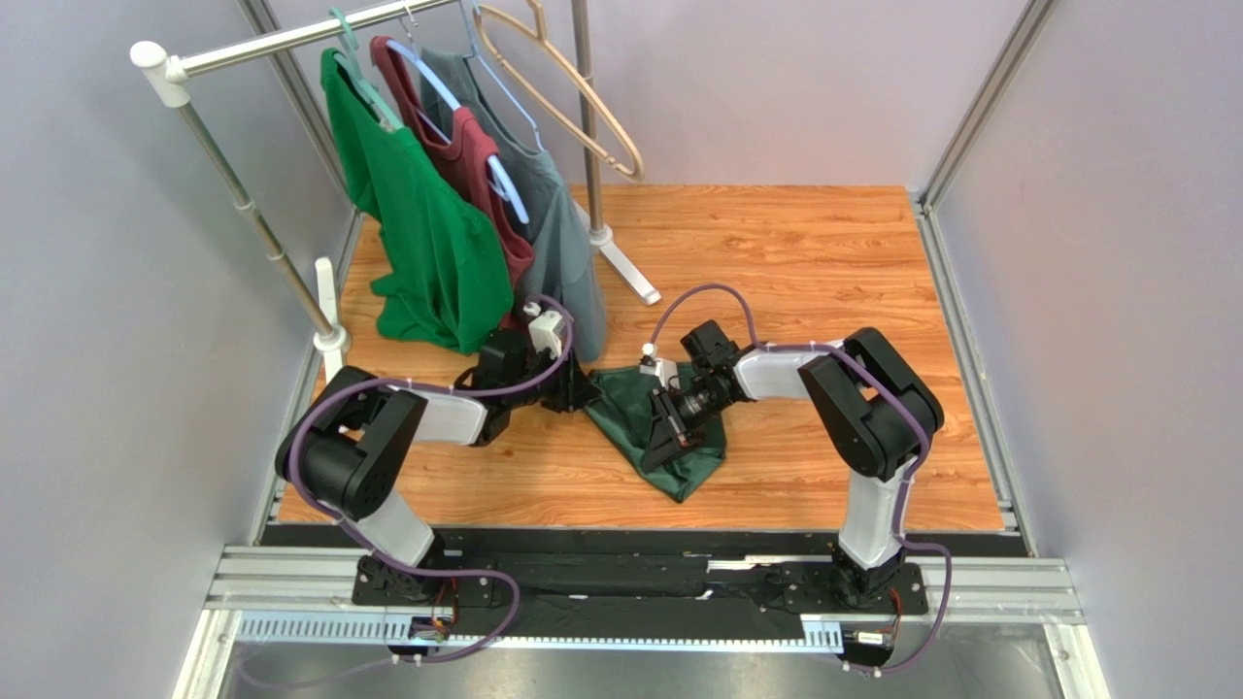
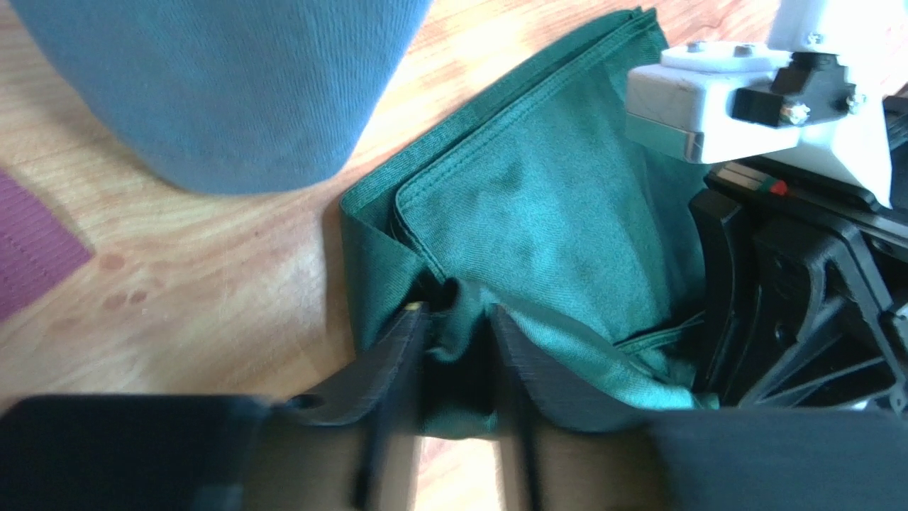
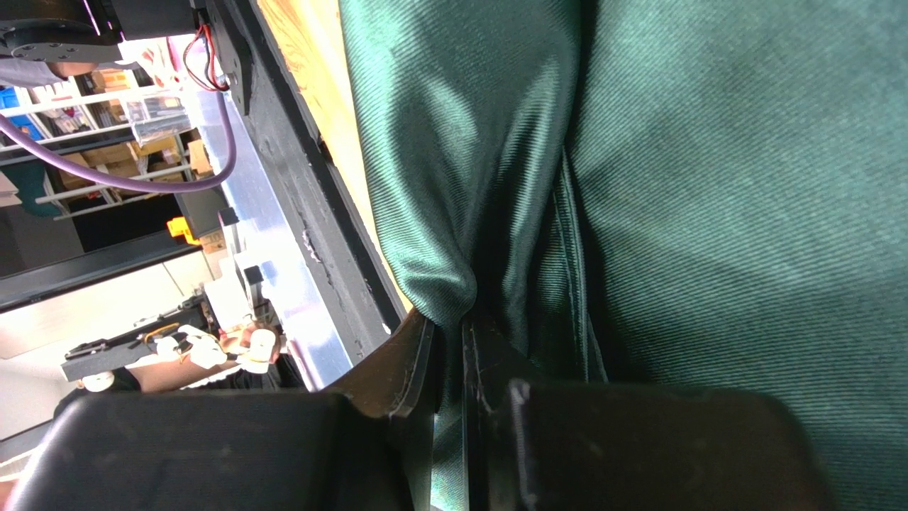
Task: Fold the napkin, place the utensils inside, and roll it up
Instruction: Roll the napkin with the utensil
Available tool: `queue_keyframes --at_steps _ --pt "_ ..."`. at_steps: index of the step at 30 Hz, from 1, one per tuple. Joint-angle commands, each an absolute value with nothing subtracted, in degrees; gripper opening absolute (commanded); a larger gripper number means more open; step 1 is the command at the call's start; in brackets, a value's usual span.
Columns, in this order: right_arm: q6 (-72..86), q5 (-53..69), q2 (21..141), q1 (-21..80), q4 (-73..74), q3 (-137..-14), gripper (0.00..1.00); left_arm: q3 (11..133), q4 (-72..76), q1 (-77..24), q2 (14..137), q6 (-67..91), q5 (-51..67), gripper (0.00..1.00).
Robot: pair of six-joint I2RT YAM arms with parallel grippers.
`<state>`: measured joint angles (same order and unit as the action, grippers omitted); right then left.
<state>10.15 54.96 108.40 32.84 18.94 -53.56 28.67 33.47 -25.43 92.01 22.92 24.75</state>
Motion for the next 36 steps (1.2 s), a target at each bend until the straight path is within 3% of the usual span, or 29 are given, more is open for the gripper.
queue_keyframes --at_steps 1,6,9,13,15,23,30,36 --pt "9.4 51.7 108.9 32.4 21.4 -55.0 0.01 32.3 31.3 -25.6 92.8 23.9 24.1 0.28" --pt "9.5 50.3 107.5 32.4 23.3 -56.2 0.11 38.6 16.7 -25.7 93.0 20.7 23.1 0.03" --pt "9.1 48.3 106.0 32.3 25.2 -57.3 0.24 43.4 8.3 -25.6 95.5 18.9 24.3 0.0" --pt "9.6 46.3 103.8 32.4 26.7 -58.4 0.56 46.7 2.9 -25.6 98.0 18.0 25.6 0.0" --pt "9.9 45.3 101.8 32.3 27.7 -59.3 0.62 47.9 0.6 -25.6 98.6 17.6 25.9 0.0" --pt "10.3 29.8 91.9 34.0 30.6 -62.1 0.68 49.7 -2.6 -25.7 100.3 16.9 26.7 0.0" --pt "8.3 -3.7 87.4 52.0 28.1 -60.6 0.65 50.8 -4.4 -25.6 101.0 17.0 26.9 0.0" --pt "8.4 -15.5 91.1 60.0 25.0 -60.0 0.58 51.1 -4.7 -25.6 101.5 17.4 27.0 0.0"
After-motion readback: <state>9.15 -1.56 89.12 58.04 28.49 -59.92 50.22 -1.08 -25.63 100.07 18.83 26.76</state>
